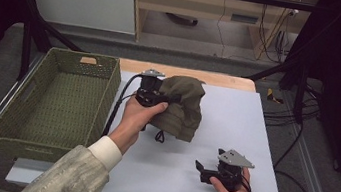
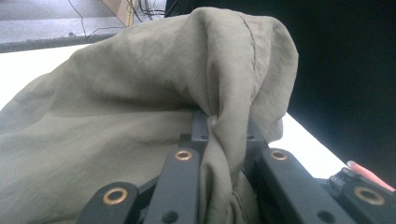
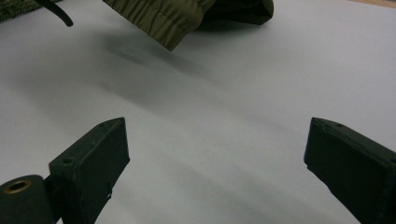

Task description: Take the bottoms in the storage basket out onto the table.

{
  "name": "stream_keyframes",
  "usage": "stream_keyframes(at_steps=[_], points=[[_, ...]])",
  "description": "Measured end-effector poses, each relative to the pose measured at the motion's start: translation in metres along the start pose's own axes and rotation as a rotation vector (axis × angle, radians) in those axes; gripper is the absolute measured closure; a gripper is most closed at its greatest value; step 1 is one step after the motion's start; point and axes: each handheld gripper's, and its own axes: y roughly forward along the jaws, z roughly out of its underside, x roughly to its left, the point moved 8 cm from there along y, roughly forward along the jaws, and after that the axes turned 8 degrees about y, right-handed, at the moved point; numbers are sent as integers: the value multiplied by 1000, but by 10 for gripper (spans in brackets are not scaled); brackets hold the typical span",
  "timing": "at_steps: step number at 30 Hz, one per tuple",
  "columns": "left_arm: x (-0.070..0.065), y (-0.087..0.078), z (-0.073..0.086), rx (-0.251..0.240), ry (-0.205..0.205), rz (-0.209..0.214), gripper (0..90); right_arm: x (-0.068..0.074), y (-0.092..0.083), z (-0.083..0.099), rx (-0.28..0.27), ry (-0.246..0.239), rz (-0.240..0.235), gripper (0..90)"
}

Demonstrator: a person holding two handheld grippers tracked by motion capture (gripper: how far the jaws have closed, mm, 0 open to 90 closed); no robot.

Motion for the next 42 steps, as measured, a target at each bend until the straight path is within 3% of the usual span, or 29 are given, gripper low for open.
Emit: stream_keyframes(at_steps=[16, 27, 42], points=[[-2, 10, 15, 26, -6, 17, 814, 1, 0, 0, 3, -1, -1, 70], [2, 24, 36, 51, -28, 20, 813, 1, 0, 1, 6, -9, 4, 69], [11, 30, 45, 58, -45, 17, 812, 2, 2, 0, 8, -23, 4, 70]])
